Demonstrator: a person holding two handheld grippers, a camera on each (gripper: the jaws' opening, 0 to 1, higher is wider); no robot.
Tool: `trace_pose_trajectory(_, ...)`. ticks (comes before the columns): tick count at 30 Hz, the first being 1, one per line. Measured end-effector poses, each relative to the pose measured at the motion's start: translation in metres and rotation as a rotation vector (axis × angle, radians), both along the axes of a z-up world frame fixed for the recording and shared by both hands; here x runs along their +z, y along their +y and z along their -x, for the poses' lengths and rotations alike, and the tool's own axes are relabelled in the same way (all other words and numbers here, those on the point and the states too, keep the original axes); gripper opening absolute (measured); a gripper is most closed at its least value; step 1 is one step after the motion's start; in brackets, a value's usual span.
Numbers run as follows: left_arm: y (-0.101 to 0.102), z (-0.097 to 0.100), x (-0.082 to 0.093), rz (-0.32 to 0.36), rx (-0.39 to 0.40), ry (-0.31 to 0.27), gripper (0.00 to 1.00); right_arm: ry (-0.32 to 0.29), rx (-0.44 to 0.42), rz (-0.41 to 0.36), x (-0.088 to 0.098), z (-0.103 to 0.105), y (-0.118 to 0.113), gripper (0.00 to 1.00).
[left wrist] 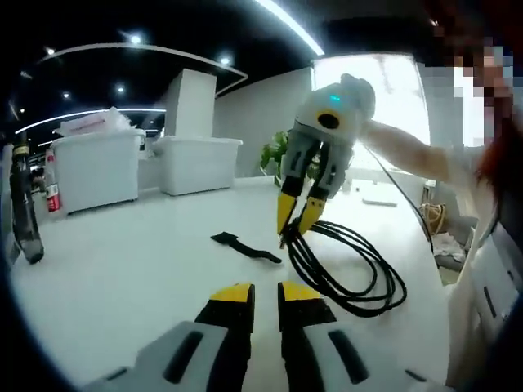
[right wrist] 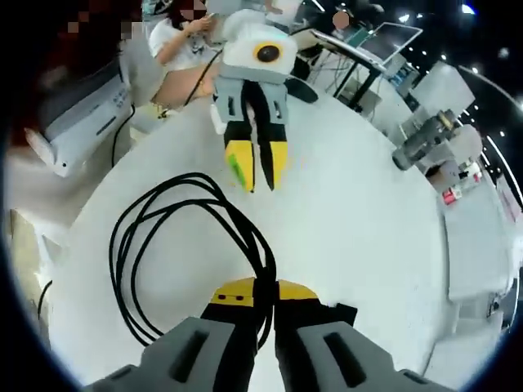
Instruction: Coil the Type-C to USB data cable on the desktop and secure it with Velcro straps.
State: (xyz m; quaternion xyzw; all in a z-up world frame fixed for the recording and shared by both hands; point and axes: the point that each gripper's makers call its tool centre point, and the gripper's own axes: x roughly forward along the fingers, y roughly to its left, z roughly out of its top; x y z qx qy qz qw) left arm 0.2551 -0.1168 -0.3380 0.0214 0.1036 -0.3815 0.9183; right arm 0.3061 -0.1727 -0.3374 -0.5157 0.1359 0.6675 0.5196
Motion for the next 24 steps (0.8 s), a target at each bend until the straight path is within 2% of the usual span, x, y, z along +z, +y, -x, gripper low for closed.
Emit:
trace_pose_trajectory(3,-0.003,-0.001,-0.008,-0.045,-0.002,-0.002,0.13,-0.034,-0.046,-0.013,-0.002,-0.024,0.002,0.05)
trace_pose_trajectory(5,-0.006,-0.001,-0.014,-0.081,-0.003,-0.002,0.13,-0.101,-0.069,-0.001,-0.007,-0.044,0.002,0.05)
trace_pose_trajectory(8,-0.007,-0.001,-0.017,-0.09,-0.004,0.006,0.17,-0.108,-0.087,0.004,-0.014,-0.054,0.005,0.05)
trace_pose_trajectory(14,0.002,-0.006,-0.019,-0.099,0.036,0.004,0.18,-0.111,-0.092,0.019,-0.028,-0.051,0.011,0.05)
trace_pose_trajectory(17,0.001,-0.006,-0.02,-0.095,0.034,0.005,0.18,-0.099,-0.099,0.019,-0.034,-0.05,0.014,0.06)
trace_pose_trajectory(20,0.001,-0.005,-0.025,-0.13,0.031,0.0,0.18,-0.105,-0.085,0.025,-0.04,-0.049,0.015,0.06)
trace_pose_trajectory(24,0.002,-0.005,-0.026,-0.135,0.033,-0.003,0.18,-0.115,-0.083,0.046,-0.045,-0.049,0.011,0.07)
